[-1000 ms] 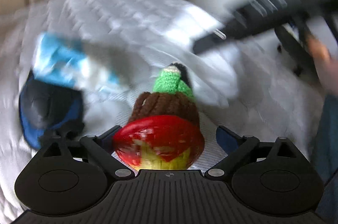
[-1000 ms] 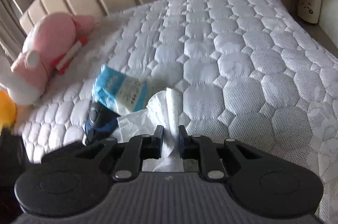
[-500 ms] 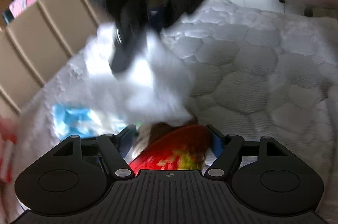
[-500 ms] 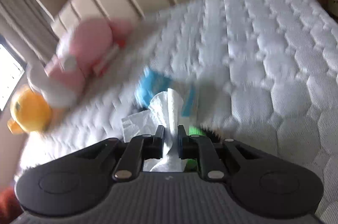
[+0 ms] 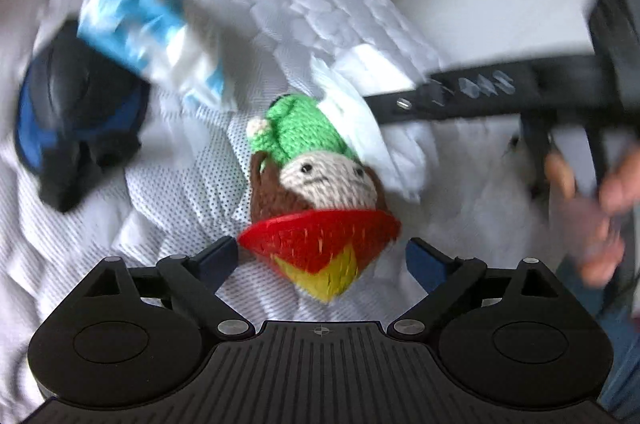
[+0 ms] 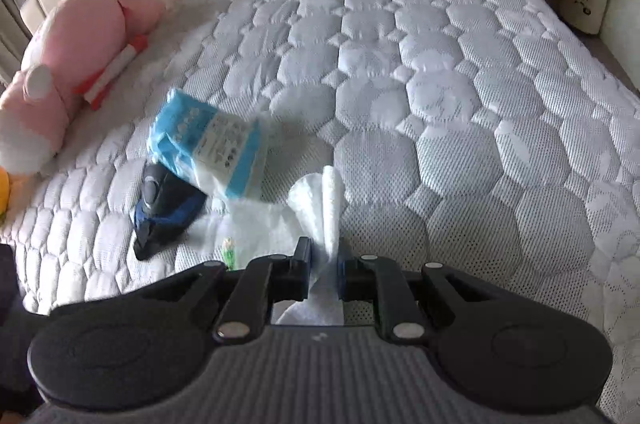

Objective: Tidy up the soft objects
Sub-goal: 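Keep wiping the doll's red star body with the right tool's tissue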

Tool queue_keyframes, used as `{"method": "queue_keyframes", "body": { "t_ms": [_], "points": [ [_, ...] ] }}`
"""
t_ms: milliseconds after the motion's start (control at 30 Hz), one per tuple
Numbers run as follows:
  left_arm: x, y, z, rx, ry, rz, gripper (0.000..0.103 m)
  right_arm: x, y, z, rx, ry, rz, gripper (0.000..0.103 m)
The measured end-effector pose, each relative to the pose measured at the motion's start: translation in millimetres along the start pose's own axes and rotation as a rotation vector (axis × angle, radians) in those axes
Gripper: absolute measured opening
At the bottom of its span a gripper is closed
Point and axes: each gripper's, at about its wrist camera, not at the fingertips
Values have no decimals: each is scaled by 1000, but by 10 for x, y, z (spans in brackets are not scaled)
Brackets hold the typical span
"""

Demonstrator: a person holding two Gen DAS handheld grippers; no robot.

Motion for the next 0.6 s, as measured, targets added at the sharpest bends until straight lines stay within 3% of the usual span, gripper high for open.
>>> {"method": "queue_keyframes", "body": {
  "t_ms": [100,133,167,233,333,400,433,600],
  "points": [
    [-66,-78,-65,52,21,38,90,123,-15,49,-13,-10,46,14],
    [-79,-87,-42,27,4,53,83,160,-25,61,-17,-13,57,14],
    [-93,-89,3,-23,-25,63,83,201,-30,79,-24,-20,73,14],
    [-91,-71,164,-188,-103,109,82,257,-40,120,-51,-39,106,14],
    [-134,48,517,-604,-329,248,83,361,-60,174,-87,-78,176,14],
    [-254,180,637,-816,-438,293,83,413,-66,166,-86,-119,209,14],
    [-326,220,645,-860,-460,284,83,423,-64,147,-78,-146,215,14],
    [-441,245,631,-822,-446,216,84,203,0,-83,4,-236,93,14]
  ]
}}
Point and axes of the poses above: each gripper's, at about its wrist camera, not at the fingertips, and x roughly against the way its jaws point, z to its right, y to its underside, and after that the axes turned 4 degrees about x, right-handed
